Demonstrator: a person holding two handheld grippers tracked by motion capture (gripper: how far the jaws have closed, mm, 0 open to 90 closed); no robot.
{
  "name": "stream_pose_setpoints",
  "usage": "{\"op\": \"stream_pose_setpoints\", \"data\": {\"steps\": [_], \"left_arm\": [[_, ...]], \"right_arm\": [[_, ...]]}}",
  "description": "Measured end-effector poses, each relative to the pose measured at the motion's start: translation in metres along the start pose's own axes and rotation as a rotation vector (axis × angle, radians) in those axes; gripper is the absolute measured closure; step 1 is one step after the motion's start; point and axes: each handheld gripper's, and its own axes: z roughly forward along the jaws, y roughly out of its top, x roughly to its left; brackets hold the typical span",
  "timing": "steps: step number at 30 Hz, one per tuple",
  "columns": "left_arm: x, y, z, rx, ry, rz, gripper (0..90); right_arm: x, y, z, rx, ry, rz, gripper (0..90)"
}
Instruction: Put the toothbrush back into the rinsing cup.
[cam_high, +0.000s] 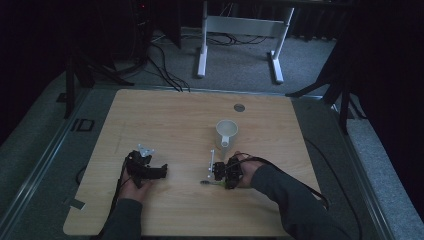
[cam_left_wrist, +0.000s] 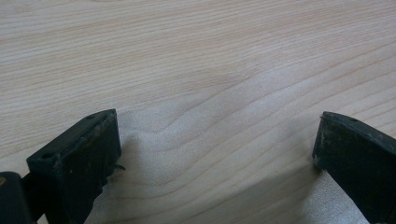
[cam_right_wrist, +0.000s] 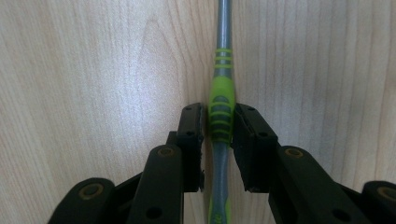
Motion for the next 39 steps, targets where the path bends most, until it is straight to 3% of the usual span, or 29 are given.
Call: {"op": "stream_pose_setpoints", "data": {"steps": [23,39], "left_arm": [[-0.0003,-0.0001,0.0001,-0.002,-0.001,-0.001,1.8],[-0.0003,-0.0001,0.0001,-0.002,-0.001,-0.001,1.8]], "right_arm": [[-0.0007,-0.0001,0.003,0.014,-0.004,-0.001,78.0],[-0.004,-0.0061,-0.0064,-0.035,-0.01,0.026,78.3]]}}
